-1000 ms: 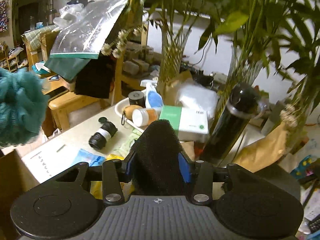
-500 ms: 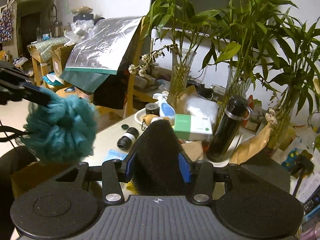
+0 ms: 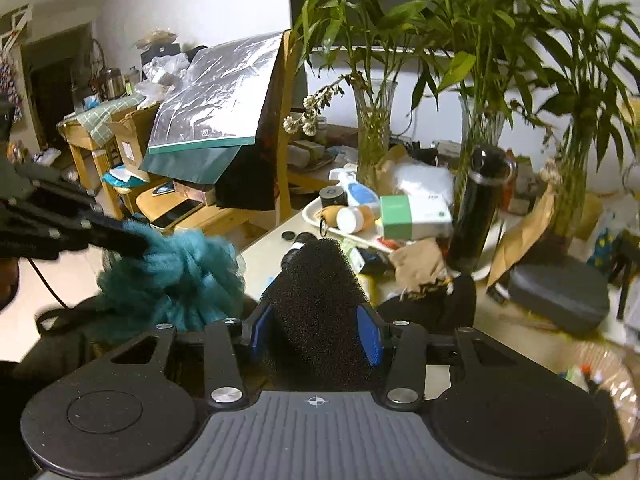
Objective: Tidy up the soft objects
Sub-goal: 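Carry the loofah and black fuzzy item over the cardboard box with both tools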
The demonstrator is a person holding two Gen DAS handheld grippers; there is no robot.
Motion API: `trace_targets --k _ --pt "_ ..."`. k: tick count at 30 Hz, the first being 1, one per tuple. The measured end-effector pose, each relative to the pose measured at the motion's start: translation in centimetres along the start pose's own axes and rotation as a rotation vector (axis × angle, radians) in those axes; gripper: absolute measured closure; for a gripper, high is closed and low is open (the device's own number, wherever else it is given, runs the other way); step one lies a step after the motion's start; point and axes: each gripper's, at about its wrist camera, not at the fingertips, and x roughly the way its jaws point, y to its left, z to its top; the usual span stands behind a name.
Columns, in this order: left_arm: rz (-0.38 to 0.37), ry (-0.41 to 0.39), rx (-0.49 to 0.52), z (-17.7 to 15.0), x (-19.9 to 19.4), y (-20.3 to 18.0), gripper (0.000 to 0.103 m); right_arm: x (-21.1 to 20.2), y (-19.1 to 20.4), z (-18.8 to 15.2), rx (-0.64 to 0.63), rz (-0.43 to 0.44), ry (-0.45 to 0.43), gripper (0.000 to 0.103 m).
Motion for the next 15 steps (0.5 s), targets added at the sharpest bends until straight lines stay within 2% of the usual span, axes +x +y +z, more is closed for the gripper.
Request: trace_targets --k 6,15 --pt "-0.002 0.069 -0.002 -1.4 1.4 -0.7 0.099 -0.3 0.7 -1.3 0.043 0.011 0.037 0.054" --pt "0.057 0.151 -0.019 -2.6 3.3 -1.2 0.099 0.2 1.3 -3.1 0.128 0.019 0.074 0.053"
